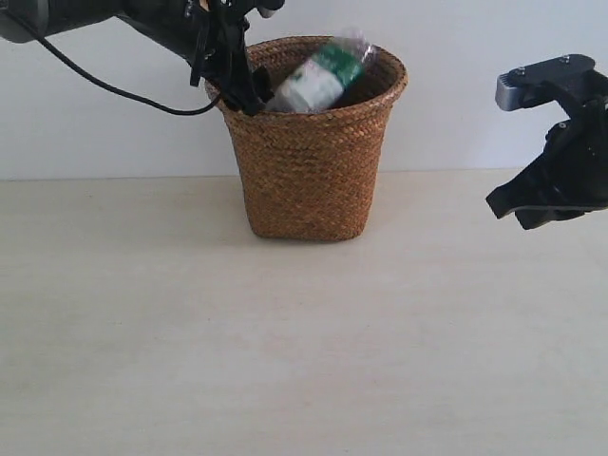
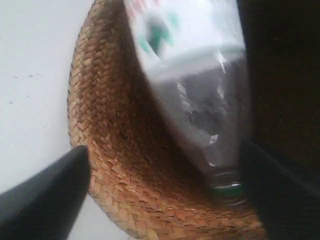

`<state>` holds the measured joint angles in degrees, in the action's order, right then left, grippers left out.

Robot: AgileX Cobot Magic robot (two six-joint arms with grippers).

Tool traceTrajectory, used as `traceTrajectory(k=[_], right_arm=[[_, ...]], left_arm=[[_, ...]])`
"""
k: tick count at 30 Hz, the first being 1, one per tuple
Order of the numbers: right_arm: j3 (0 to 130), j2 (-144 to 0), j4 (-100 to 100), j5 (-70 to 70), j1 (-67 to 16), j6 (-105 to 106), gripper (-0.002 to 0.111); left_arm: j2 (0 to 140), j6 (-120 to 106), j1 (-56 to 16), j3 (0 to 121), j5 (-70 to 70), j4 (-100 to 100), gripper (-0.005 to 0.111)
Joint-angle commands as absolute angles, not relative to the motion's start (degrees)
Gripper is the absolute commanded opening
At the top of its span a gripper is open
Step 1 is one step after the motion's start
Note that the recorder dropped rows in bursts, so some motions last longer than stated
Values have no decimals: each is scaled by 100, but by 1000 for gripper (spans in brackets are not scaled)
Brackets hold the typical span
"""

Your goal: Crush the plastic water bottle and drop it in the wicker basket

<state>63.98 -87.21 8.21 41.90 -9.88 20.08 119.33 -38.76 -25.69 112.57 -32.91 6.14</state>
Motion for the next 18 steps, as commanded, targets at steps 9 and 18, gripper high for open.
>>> traceTrajectory(k=[9, 18], right_arm=[[6389, -8651, 820, 4199, -972, 2002, 0], [6413, -8583, -388, 5203, -972, 1040, 0]], left_arm=[[11555, -3197, -2556, 11542, -5459, 752, 40], [10096, -2330, -2556, 10440, -6734, 739, 4]])
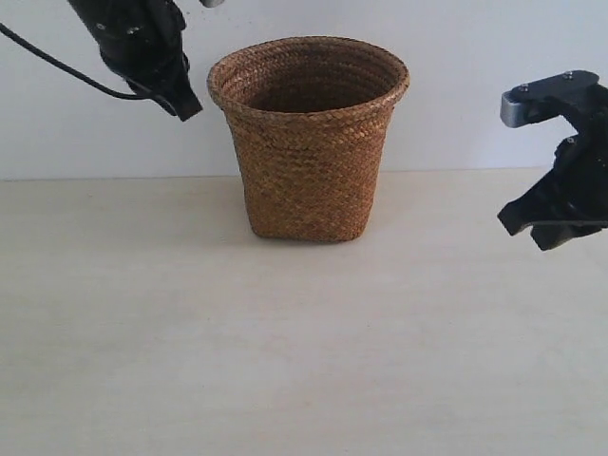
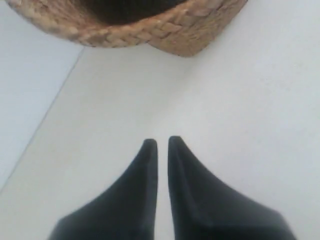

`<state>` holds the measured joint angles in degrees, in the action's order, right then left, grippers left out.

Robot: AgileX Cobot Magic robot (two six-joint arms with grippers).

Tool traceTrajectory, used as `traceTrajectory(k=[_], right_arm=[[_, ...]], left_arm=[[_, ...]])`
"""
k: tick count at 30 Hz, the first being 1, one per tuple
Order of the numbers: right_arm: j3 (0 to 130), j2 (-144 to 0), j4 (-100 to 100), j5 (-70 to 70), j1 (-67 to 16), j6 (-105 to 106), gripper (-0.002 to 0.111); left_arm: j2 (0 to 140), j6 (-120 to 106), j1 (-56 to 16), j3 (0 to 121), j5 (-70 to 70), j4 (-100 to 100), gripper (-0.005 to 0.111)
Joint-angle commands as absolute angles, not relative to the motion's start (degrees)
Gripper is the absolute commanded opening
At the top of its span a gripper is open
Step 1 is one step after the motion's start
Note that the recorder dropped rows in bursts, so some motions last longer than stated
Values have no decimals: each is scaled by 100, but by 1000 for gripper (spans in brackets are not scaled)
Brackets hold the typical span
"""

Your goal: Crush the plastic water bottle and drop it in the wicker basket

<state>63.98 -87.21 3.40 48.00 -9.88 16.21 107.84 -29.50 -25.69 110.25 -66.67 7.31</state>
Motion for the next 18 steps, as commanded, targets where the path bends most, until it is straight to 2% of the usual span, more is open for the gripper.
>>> traceTrajectory(k=[1, 5, 12, 18], right_arm=[[6413, -8501, -576, 5259, -972, 869, 0], [6413, -8045, -730, 5344, -822, 588, 0], [6392, -6958, 578, 5647, 68, 1405, 0], [5995, -5800, 822, 4654, 175, 1419, 0]], left_arm=[[9887, -2194, -2556, 10234, -6707, 749, 4], [9092, -1538, -2556, 9408, -6694, 986, 4], [7625, -959, -2556, 7806, -6101, 1337, 4], [6134, -541, -2556, 6529, -4712, 1287, 4]])
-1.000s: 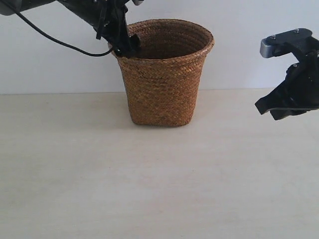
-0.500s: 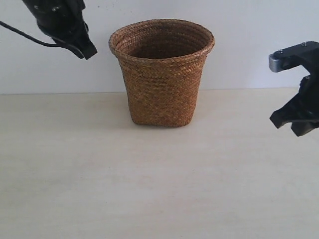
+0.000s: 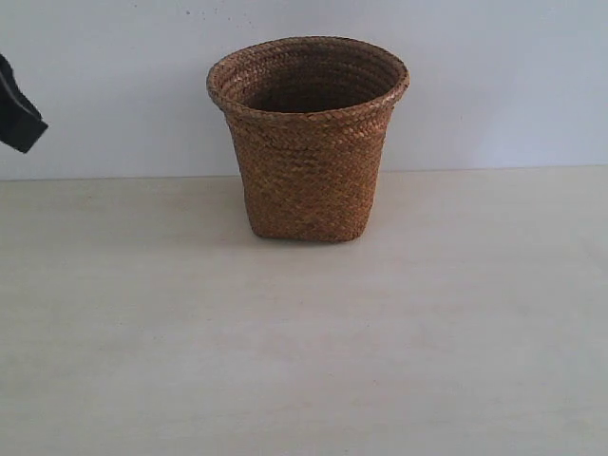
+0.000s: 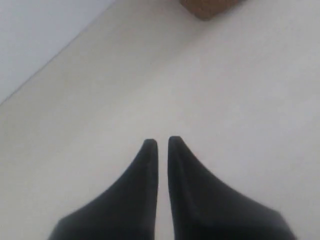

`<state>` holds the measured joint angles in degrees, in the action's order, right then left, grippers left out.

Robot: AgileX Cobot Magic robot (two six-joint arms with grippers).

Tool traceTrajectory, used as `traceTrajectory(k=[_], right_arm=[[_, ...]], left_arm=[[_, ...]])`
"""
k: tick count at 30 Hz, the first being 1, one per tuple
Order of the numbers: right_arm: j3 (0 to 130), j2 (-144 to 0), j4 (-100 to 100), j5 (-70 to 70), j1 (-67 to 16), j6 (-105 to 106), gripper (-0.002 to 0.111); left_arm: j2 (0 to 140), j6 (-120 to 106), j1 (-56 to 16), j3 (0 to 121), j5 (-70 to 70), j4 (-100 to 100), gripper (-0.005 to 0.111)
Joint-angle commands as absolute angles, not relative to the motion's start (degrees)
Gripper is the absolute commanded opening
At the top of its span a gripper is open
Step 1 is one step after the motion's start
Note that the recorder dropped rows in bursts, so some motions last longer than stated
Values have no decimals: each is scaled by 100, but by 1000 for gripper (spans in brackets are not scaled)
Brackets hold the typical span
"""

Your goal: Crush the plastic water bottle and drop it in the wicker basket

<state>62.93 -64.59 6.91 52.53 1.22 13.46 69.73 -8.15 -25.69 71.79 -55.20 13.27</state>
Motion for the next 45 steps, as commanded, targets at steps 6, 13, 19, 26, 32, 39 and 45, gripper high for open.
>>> traceTrajectory(k=[6, 13, 19, 26, 32, 39, 45], right_arm=[[4980, -4407, 834, 3219, 153, 1166, 0], [4061, -3138, 897, 2411, 152, 1141, 0], [3352, -2305, 1125, 1792, 152, 1258, 0], [2630, -1455, 1163, 1309, 152, 1258, 0], [2203, -788, 1319, 1167, 152, 1206, 0], [1991, -39, 1653, 981, 152, 905, 0], [1613, 0, 1894, 841, 152, 928, 0]], left_arm=[[4680, -202, -2556, 5387, -3672, 1287, 4], [3356, 266, -2556, 4062, -2447, 1287, 4], [2473, 385, -2556, 3303, -1722, 1287, 4], [1599, 560, -2556, 2788, -1469, 1287, 4], [888, 950, -2556, 2350, -1255, 1287, 4], [87, 1242, -2556, 1838, -622, 1287, 4], [0, 1654, -2556, 1461, -126, 1142, 4]])
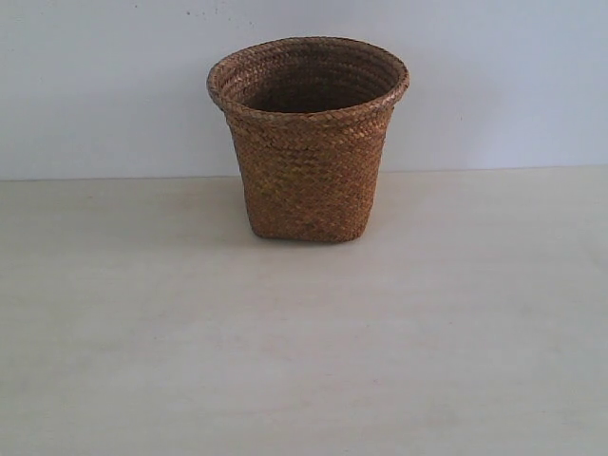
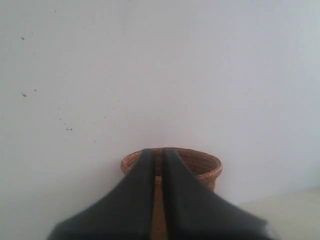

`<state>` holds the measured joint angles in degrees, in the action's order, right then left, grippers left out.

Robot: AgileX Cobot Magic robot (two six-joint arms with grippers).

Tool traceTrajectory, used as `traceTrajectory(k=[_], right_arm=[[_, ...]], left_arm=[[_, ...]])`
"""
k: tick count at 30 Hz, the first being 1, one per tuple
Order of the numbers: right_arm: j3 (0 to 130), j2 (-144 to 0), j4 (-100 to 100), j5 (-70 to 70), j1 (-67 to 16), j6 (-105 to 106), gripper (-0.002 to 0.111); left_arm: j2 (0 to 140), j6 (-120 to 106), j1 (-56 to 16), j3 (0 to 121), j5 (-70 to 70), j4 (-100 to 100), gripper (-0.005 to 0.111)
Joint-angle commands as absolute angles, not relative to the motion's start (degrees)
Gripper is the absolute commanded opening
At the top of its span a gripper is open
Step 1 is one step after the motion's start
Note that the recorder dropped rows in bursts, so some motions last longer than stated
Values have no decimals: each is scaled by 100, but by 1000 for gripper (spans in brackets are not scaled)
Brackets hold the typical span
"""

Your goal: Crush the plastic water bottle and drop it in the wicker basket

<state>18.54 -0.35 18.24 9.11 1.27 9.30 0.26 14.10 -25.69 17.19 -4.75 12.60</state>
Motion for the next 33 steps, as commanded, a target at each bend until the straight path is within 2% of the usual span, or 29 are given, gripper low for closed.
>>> traceTrajectory(k=[1, 7, 12, 33], right_arm=[[1519, 0, 1894, 841, 152, 928, 0], [875, 0, 1894, 701, 152, 1112, 0], [420, 0, 1894, 641, 152, 1659, 0], [73, 0, 1894, 580, 152, 1834, 0]], left_arm=[[0, 1643, -2556, 1346, -51, 1138, 4], [0, 1584, -2556, 580, 798, 1138, 4], [0, 1584, -2556, 21, 828, 1138, 4], [0, 1584, -2556, 0, 661, 1138, 4]])
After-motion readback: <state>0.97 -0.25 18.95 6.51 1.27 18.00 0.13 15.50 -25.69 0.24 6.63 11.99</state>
